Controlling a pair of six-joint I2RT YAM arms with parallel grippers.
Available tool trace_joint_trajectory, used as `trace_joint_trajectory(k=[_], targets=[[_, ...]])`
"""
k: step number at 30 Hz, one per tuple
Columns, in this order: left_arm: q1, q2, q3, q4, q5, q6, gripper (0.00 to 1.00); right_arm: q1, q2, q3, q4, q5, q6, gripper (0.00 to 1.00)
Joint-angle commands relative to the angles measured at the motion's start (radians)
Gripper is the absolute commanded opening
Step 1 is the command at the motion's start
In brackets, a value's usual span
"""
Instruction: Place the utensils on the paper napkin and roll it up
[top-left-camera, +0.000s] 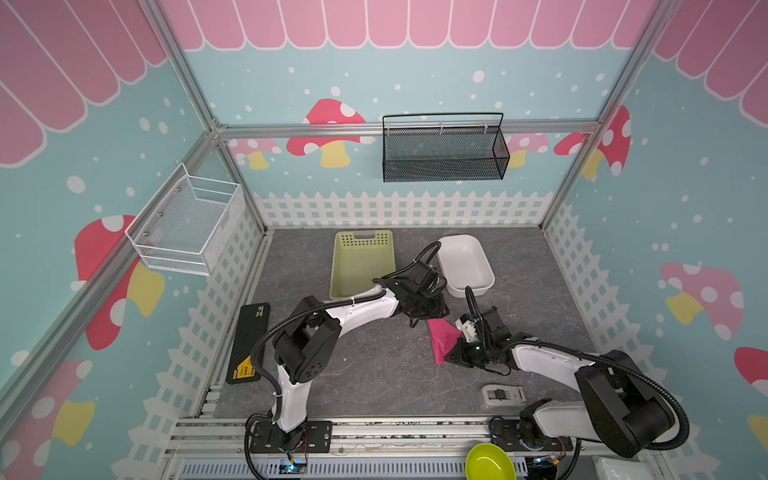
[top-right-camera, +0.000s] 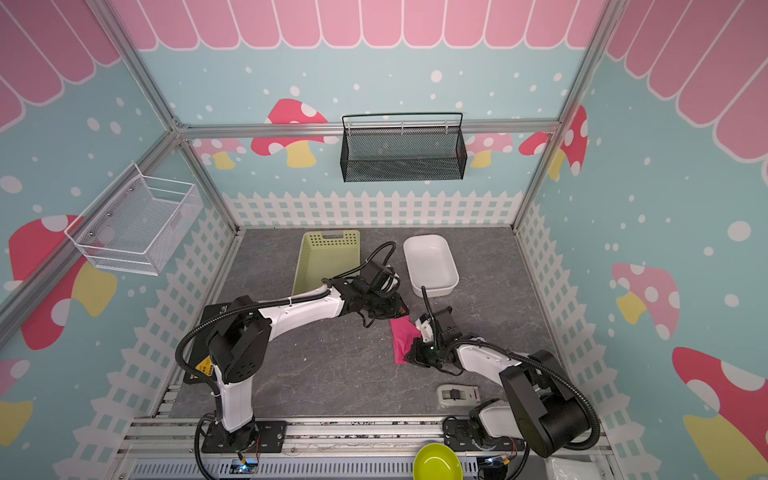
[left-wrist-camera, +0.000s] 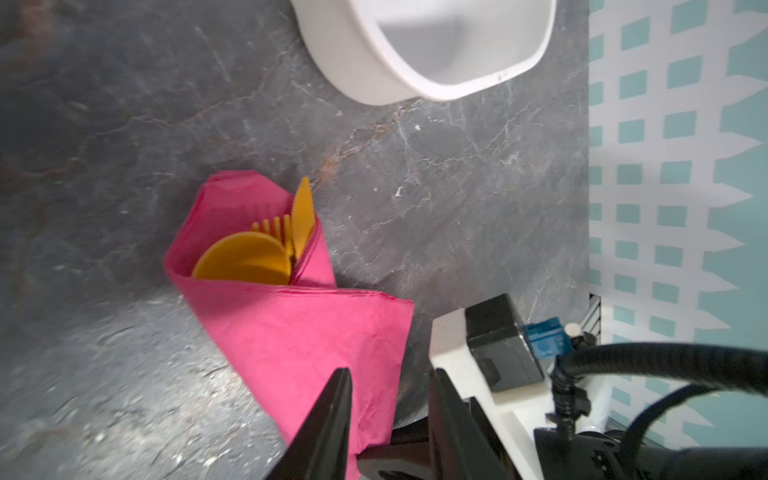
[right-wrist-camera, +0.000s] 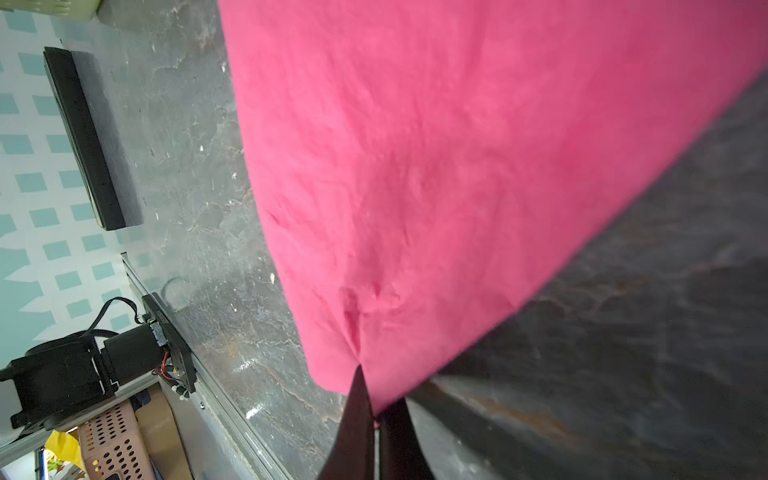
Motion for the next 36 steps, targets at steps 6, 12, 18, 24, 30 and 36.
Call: trace_joint_trajectory(k=[6,12,18,24,30,36], targets=[[0.001,0.027,0.016,-0.117,-0.013,0.046,0.25,0.002,0.014,-0.024,-0.001,-0.032,-0.016,0.02],[-0.003,0.062,0.02,-0.114,0.01,0.035,0.19,0.001,0.029,-0.025,0.021,-0.06,-0.028,0.01],[-0.003,-0.014,-0.088,-0.031,-0.032,-0.027,0.17,0.001,0.041,-0.025,0.054,-0.076,-0.015,0.01],[-0.004,-0.06,-0.167,0.034,-0.001,-0.078,0.17,0.003,0.068,-0.035,0.113,-0.121,0.007,0.01],[-0.017,-0.041,-0.158,0.038,0.012,-0.071,0.16,0.002,0.095,-0.03,0.121,-0.137,-0.004,0.0],[-0.026,0.005,-0.09,0.008,0.011,-0.065,0.13,0.002,0.105,-0.025,0.119,-0.137,-0.004,0.0]])
